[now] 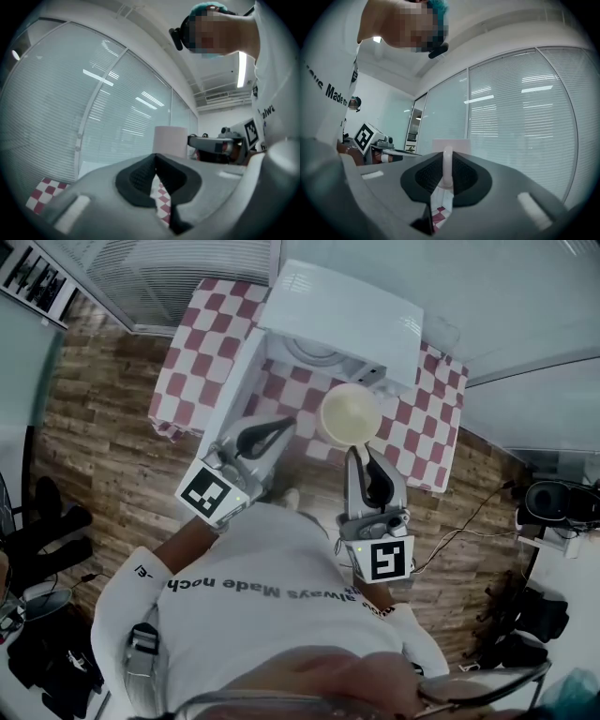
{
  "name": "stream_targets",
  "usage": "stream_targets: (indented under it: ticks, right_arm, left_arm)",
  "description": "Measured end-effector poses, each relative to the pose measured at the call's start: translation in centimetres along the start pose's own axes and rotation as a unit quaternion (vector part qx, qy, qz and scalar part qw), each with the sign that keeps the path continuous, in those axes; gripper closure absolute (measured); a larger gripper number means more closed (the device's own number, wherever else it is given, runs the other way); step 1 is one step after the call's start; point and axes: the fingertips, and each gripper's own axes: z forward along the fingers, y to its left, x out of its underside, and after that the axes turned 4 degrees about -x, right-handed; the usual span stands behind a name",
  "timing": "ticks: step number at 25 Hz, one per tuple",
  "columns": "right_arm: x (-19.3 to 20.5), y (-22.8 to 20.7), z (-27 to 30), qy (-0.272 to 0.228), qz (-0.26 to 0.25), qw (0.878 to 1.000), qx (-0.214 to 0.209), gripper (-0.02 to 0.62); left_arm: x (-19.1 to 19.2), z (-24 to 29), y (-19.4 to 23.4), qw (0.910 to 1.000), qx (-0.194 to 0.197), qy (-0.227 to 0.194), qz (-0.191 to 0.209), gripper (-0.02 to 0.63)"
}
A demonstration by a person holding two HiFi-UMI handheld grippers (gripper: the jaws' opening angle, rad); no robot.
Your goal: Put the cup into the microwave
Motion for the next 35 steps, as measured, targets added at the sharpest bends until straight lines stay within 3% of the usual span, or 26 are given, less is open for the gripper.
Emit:
stream_targets:
  ticks: [13, 28, 35]
  right_arm:
    - [0.3, -1.7, 5.4, -0.014, 0.017, 1.0, 0.023, 0.56]
    - [1.6, -7.3, 2.4, -0.014, 0.029, 0.999, 0.02, 0.56]
    - [4.7, -8.6, 1.5, 0.005, 0.03, 0.999, 0.015, 0.56]
  left_arm:
    - [-0.2, 1.6, 5.5, 1.0, 0.002, 0.004, -0.002, 0.603]
    - [0.3, 7.0, 3.1, 0.9998, -0.017, 0.004, 0.003, 0.603]
    - [2.4, 8.5, 2.8, 0.9996, -0.021, 0.018, 0.004, 0.603]
